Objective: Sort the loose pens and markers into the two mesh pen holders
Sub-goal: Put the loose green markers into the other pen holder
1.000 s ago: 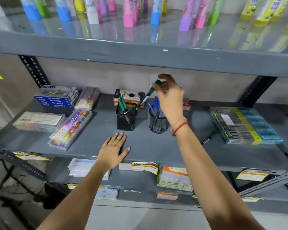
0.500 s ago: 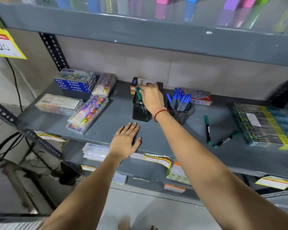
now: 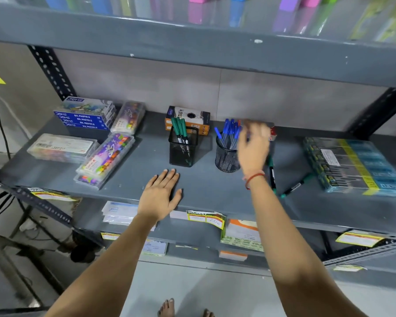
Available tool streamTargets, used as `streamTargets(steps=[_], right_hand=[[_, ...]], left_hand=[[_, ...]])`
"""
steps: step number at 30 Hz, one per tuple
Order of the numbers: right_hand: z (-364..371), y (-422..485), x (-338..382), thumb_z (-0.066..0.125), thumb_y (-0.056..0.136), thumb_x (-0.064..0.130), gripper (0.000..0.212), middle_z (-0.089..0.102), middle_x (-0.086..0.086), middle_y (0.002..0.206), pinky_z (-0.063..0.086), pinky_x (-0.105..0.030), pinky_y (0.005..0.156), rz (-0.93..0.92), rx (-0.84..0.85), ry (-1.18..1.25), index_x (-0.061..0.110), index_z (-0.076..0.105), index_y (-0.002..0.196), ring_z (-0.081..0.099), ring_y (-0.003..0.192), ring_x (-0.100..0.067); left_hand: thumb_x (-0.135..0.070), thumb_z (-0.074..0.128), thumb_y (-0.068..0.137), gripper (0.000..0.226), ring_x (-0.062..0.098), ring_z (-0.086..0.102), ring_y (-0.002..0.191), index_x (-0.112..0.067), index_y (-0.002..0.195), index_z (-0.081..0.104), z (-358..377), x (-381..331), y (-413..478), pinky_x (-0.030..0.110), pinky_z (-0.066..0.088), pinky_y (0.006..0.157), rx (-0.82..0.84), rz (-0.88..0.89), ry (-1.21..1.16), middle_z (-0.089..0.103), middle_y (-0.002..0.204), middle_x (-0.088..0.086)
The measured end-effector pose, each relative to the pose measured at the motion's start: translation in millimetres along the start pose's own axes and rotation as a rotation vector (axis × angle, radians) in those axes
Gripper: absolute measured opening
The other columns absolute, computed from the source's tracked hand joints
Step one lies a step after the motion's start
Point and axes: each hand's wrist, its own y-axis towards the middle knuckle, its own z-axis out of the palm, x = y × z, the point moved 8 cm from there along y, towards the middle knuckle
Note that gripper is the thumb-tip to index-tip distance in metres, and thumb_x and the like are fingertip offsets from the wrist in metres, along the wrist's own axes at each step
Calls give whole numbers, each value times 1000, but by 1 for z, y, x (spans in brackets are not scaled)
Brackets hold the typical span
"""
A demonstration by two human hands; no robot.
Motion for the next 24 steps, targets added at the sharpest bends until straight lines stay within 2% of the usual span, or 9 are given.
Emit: streamTargets(steps=[2,5,7,10,16,18,21,24], right_hand=[[-23,10,-40,49,89,8,16,59,-28,97,34,-35,87,109,-55,-78,-4,60,92,53,102,-42],[-25,16,-95,49,87,5,21,59,-26,110,45,-42,87,318,145,-231,-4,60,103,49,112,-40],[-18,7,-115,52,86,3,22,61,-27,112,49,-44,88,395,282,-293,-3,61,105,52,114,-41],[-12,-12,-123,56,87,6,21,63,-31,109,49,-46,89,431,370,-373,-3,62,105,55,110,-44],[-15,-32,-98,50,88,-3,16,61,-32,107,49,-48,83,350,362,-450,-8,58,102,56,106,-46],[-20,-41,-88,52,87,-3,17,62,-31,106,50,-48,82,322,323,-403,-7,56,103,58,103,-46],[-29,-51,-65,58,85,-1,28,64,-25,105,53,-47,85,242,223,-187,-2,55,113,61,98,-42],[-40,-48,-20,59,86,1,41,59,-16,103,53,-38,85,131,151,101,4,49,126,61,89,-27]], left_hand=[[-48,25,88,61,24,37,132,-12,133,47,0,0,0,39,23,108,-7,2,-1,46,141,6],[-48,26,88,61,25,37,132,-12,133,47,1,-1,0,40,25,108,-8,8,1,46,140,7],[-48,25,88,61,24,37,132,-12,133,47,1,0,0,40,25,108,-4,6,5,46,141,7],[-48,24,88,61,24,36,133,-13,133,47,1,0,0,38,21,108,-8,4,12,45,141,6],[-49,22,89,62,21,32,135,-15,136,43,3,1,0,39,20,110,-5,7,17,42,143,4],[-50,21,89,63,20,30,135,-16,137,41,4,2,0,38,19,111,0,5,21,40,144,3],[-51,20,89,63,20,30,136,-16,137,41,3,2,0,37,18,111,-4,4,24,40,145,2],[-50,21,90,62,21,31,135,-15,137,42,3,1,0,38,20,110,6,5,28,40,144,3]])
